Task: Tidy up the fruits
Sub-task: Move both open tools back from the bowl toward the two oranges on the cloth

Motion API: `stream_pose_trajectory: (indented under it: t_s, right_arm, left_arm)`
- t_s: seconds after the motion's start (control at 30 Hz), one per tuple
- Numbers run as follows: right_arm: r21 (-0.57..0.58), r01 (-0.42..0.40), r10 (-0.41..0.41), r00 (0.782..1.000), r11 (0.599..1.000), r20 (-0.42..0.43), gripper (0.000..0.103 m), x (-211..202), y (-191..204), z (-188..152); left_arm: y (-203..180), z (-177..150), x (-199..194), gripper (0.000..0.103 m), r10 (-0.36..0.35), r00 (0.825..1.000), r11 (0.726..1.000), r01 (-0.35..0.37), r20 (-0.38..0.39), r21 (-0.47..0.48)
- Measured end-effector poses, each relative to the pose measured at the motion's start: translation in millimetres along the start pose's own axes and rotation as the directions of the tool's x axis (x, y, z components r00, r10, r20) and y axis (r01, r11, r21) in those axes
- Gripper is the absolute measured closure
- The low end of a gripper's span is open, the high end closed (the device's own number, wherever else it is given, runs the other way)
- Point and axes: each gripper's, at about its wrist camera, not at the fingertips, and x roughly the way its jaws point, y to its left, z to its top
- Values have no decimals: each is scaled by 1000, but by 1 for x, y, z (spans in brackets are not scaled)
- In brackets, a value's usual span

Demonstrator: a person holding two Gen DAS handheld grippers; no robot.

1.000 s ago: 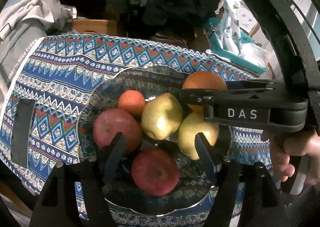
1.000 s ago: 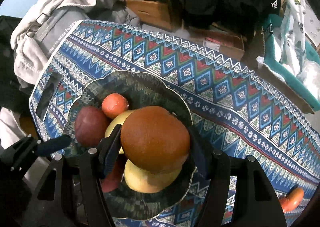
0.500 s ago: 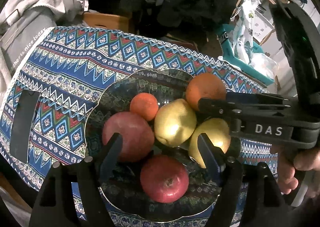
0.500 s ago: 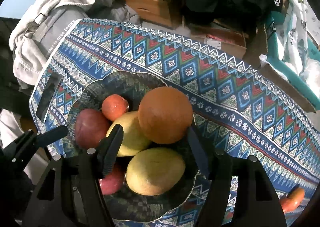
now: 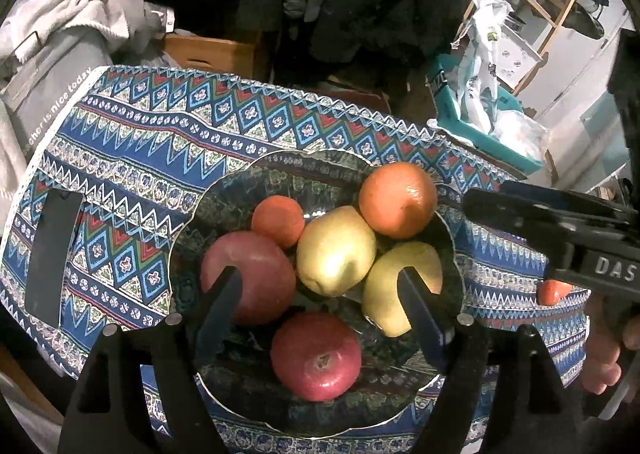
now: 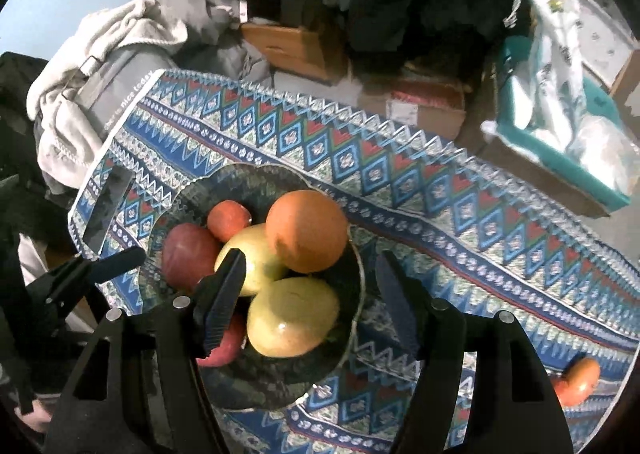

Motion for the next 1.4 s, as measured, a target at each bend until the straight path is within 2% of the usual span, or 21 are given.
stream_pose_trajectory:
  t_s: [0.17,0.27,0.63,1.0,1.4]
  right_arm:
    - [-19,54,-53,997,998,57,35,-26,0,-5]
    - [-11,60,-59,995,998,82,35,-40,-2,-10]
    - [21,104,-105,983,994,147,35,-87,-17,-33]
    - [67,140,-150,974,988,171,35,-122,-44,-62]
    - [169,173,-204,961,970,188,35,-156,-94,-95]
  left_arm:
    - [-8,1,-11,22,-10,1000,1000,10,17,12]
    - [-16,3,-20,22,-9,999,999,8,35,33]
    - [-60,1,-45,22,-13,996,987,-1,91,159]
    - [-104,-2,-54,22,-57,994,971,34,92,237]
    - [-155,-9,-53,22,-83,994,947,57,70,318]
